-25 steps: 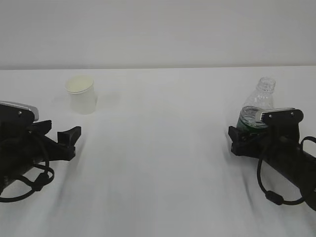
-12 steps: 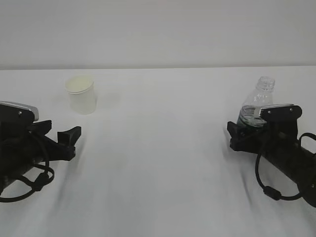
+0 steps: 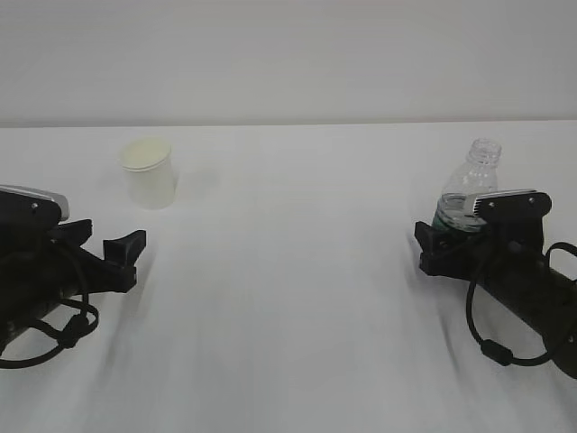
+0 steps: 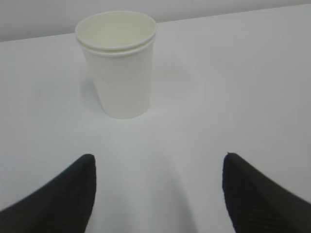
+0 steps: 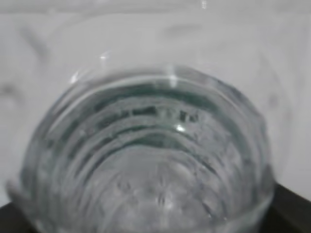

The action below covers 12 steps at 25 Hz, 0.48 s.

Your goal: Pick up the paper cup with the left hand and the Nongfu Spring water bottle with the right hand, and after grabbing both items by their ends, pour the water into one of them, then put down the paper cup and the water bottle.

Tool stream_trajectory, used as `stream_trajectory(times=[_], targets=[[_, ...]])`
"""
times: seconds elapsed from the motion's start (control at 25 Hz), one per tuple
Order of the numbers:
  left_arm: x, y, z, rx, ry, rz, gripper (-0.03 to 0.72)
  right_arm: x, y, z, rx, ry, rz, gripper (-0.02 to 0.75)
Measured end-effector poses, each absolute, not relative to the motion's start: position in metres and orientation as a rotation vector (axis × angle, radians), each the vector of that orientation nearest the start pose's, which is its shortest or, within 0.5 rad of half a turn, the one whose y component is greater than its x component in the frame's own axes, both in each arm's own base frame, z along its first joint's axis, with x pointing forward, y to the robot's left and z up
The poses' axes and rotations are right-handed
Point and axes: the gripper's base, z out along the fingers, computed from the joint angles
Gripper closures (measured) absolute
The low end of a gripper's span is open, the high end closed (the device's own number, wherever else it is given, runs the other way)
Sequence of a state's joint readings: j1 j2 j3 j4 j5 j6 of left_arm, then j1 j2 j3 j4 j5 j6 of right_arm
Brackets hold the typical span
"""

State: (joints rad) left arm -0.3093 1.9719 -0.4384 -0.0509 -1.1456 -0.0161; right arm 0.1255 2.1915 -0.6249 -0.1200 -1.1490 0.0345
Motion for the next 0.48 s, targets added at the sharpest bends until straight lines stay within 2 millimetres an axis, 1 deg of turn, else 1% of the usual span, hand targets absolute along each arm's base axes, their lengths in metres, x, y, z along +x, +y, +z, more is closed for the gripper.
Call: stream_trajectory(times=[0.28,0.48], targets=[[0.2733,-0.0828,0.0948,0.221,1.863,-0.194,0.102,0.3237,0.0515,0.0619,-0.214,1.866,0.183,0.149],[0.2733,-0.0828,0.0948,0.221,1.863,-0.194,0.102,0.3237,0.0515,0.0619,-0.214,1.866,0.183,0.149]])
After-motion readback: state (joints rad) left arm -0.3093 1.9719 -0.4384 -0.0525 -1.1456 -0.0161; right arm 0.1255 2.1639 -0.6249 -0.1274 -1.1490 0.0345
